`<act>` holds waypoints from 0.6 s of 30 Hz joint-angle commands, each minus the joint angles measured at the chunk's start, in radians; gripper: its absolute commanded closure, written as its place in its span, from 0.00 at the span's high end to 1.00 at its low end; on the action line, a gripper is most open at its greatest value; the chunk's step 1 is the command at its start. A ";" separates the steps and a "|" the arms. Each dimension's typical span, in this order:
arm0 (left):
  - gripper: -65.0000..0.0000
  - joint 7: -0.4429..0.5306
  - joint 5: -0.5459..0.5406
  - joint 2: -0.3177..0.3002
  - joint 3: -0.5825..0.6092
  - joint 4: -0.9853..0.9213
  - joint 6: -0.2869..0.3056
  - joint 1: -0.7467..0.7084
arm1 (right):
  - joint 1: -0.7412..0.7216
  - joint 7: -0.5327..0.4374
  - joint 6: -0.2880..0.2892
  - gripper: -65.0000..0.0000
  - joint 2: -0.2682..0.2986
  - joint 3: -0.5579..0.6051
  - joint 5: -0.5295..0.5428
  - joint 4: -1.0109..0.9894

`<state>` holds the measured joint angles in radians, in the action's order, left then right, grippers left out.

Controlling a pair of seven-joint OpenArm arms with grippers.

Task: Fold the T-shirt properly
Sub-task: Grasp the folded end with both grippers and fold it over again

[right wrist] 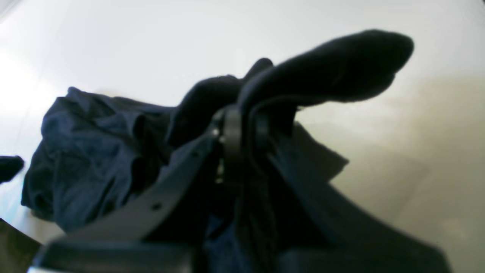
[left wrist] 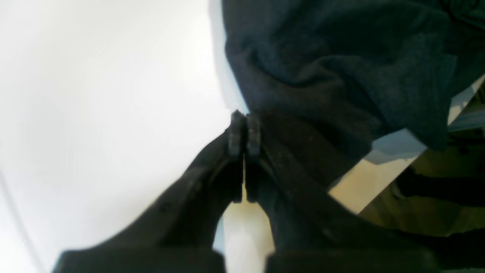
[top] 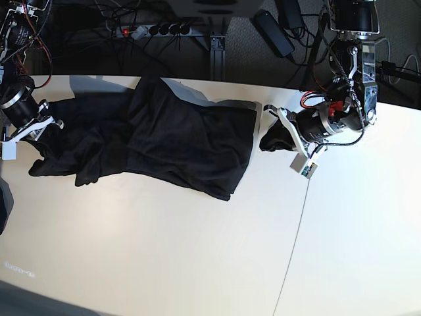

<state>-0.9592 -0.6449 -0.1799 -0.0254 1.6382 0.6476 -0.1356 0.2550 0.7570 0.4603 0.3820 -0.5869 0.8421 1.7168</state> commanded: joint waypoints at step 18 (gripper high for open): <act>0.00 0.127 0.030 0.042 0.224 -0.148 -0.008 0.013 | -0.006 -0.001 0.061 0.00 0.019 -0.003 0.067 0.093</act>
<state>-0.8101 -0.6353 -0.1410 0.1955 1.4849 0.6437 -0.1268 0.2554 0.7803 0.4603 0.3820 -0.5850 0.8856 1.7916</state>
